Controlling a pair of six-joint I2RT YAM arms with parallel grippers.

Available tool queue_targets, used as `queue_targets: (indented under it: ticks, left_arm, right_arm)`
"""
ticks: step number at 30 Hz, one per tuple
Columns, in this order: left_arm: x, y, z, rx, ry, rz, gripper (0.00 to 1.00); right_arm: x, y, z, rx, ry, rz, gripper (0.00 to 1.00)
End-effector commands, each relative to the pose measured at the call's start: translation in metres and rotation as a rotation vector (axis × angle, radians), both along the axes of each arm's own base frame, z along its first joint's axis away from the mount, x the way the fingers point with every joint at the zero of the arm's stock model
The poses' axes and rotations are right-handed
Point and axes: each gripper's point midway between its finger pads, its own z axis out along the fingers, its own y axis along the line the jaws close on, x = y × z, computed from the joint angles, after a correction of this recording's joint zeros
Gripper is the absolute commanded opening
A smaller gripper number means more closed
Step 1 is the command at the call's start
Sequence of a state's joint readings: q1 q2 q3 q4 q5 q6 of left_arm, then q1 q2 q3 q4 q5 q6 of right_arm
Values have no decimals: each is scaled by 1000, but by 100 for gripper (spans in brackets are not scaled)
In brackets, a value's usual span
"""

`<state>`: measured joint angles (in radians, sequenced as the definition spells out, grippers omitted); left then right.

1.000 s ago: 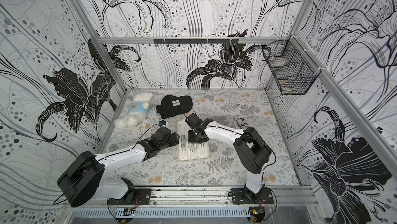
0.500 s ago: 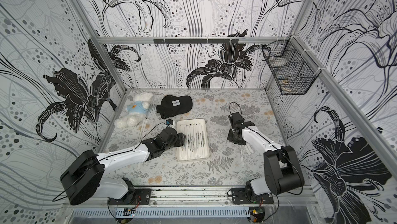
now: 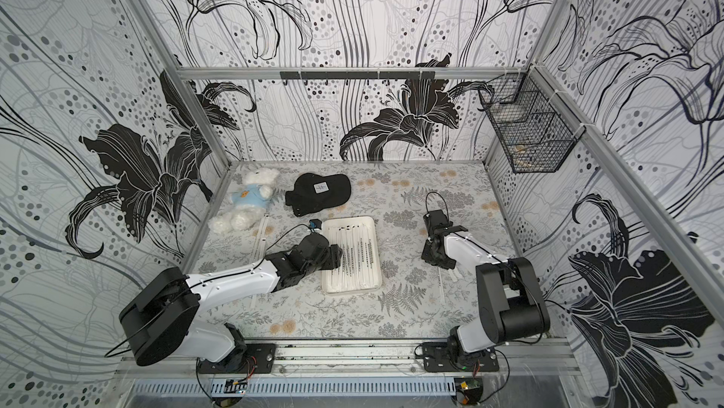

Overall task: Put the straws into the storage box
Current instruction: Pick up the straw from the center of the board, then place the straw in the storage box.

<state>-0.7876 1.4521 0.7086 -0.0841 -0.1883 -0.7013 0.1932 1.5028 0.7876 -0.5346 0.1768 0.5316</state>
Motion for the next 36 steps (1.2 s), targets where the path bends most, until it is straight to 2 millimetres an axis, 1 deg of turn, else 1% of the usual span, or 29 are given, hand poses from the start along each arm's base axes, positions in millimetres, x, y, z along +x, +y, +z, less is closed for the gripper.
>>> queue_targets:
  ticks: [1,4,7,10,12,15,18,21,22,24,26,28,30,32,35,36]
  left_arm:
    - [7,-5,12,-8,-37,-2,69]
    - [7,-5,13,-7,-39,-1,69]
    - [8,-4,14,-7,-41,0,69]
    - [8,-4,15,-6,-42,2,69]
    - [8,-3,16,-3,-46,4,69]
    - [8,0,16,2,-48,13,68]
    - [7,1,17,-2,-51,20,68]
    - [6,6,15,1,-48,40,68]
    - [6,8,15,0,-48,52,68]
    - [5,14,14,0,-39,77,68]
    - [5,21,13,-10,-28,101,68]
    - [7,26,15,-27,-27,122,68]
    - [8,30,18,-43,-28,137,68]
    - [10,32,18,-54,-27,149,68]
    - [10,31,18,-60,-21,148,68]
    - [10,31,18,-62,-20,150,67]
  right_arm:
    - [-7,-5,-13,-14,36,15,30]
    - [-11,-4,-19,-10,53,25,26]
    - [-13,-1,-22,3,64,42,19]
    - [-17,13,-24,59,83,93,15]
    - [-21,23,-23,57,105,145,14]
    - [-24,48,-19,90,124,237,13]
    - [-22,77,-10,144,109,313,12]
    - [-16,112,6,210,69,387,11]
    - [-12,124,17,230,42,406,11]
    - [-5,142,37,267,-2,426,10]
    - [3,163,62,308,-57,447,10]
    - [5,186,81,335,-93,473,10]
    - [6,209,94,354,-123,493,10]
    - [6,235,99,383,-147,511,9]
    - [8,261,98,414,-161,519,9]
    - [9,266,95,421,-158,515,9]
